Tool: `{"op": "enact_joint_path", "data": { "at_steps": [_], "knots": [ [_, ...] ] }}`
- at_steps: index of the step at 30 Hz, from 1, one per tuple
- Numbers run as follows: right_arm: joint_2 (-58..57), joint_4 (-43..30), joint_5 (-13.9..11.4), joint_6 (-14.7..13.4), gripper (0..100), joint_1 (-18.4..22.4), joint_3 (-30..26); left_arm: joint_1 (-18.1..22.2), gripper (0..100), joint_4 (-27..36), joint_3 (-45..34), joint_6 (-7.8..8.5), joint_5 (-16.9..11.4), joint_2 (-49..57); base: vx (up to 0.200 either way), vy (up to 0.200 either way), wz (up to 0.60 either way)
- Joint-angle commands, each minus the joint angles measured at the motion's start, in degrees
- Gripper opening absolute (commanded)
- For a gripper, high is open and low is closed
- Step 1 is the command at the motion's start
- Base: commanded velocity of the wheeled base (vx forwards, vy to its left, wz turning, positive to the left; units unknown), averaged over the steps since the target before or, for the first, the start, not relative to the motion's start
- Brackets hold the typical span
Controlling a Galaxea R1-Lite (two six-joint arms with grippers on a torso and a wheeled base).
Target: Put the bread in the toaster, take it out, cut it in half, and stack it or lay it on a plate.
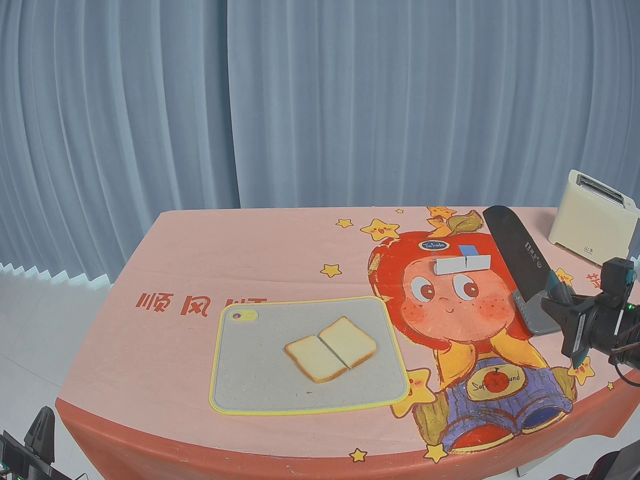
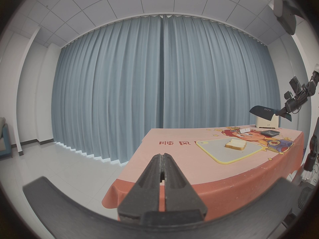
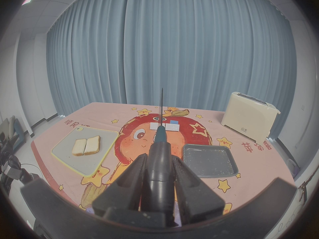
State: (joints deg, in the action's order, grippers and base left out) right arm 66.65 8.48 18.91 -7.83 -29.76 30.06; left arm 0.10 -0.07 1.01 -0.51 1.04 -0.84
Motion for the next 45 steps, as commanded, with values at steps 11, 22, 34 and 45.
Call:
{"op": "enact_joint_path", "data": {
  "at_steps": [11,22,34,45],
  "knots": [
    [0.2,0.1,0.0,0.0,0,-0.1,0.0,0.0,0,0.0,-1.0,-0.02,0.0,0.6,0.000,0.000,0.00],
    [3.0,0.3,-0.1,-0.2,0,-0.6,-1.1,0.0,0,0.0,-1.0,-0.02,0.0,0.7,0.000,0.000,0.00],
    [9.4,0.5,-0.4,-0.4,0,0.0,1.8,0.0,0,0.0,-1.0,-0.02,0.0,0.6,0.000,0.000,0.00],
    [16.9,8.0,-0.3,-0.1,0,3.5,1.8,0.1,0,0.0,-1.0,-0.02,0.0,0.6,0.000,0.000,0.00]
  ]
}}
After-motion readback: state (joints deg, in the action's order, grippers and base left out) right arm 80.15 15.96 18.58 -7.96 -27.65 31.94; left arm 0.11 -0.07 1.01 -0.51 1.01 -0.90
